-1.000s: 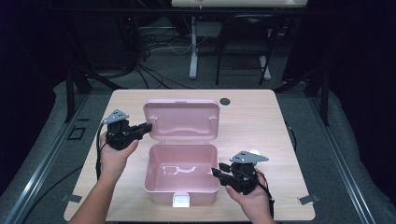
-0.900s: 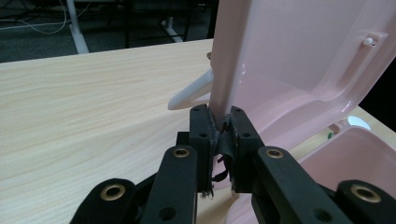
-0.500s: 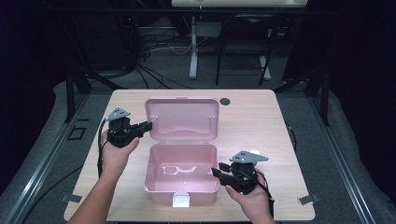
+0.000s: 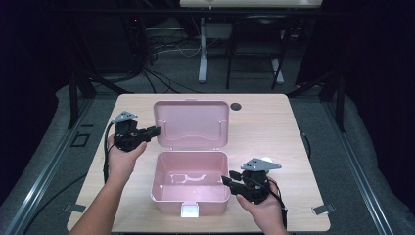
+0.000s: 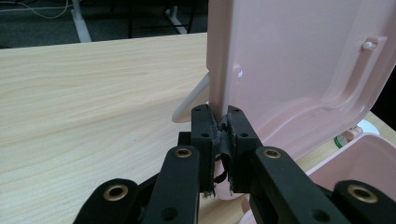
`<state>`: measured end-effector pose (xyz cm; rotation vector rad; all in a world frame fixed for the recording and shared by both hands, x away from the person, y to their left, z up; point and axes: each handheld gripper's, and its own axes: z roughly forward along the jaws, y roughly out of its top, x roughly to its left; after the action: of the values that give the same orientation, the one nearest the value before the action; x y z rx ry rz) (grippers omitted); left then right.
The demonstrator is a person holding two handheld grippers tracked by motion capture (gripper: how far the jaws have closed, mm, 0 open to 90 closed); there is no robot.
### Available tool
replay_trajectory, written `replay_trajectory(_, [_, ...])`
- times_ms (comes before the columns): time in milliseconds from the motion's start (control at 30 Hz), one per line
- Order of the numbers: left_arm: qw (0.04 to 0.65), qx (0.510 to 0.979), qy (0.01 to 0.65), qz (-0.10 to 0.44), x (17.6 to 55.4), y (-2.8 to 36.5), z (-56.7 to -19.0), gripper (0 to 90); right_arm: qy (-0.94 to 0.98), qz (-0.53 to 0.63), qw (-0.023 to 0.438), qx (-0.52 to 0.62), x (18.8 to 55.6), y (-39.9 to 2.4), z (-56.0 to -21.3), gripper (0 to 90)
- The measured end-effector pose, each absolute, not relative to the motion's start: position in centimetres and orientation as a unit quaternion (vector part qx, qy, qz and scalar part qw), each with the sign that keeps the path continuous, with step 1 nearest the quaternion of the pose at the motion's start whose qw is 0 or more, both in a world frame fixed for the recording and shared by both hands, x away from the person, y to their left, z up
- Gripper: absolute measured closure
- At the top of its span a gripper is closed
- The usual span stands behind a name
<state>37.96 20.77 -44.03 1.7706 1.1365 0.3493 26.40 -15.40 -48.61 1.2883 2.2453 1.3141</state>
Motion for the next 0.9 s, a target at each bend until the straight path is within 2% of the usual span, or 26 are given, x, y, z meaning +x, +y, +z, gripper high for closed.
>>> replay_trajectory(900, [0.486, 0.721, 0.478, 0.122, 38.77, 20.95, -44.34, 84.0, 0.767, 0.451, 0.118, 0.441, 26.43, -15.41, -48.66, 63.4])
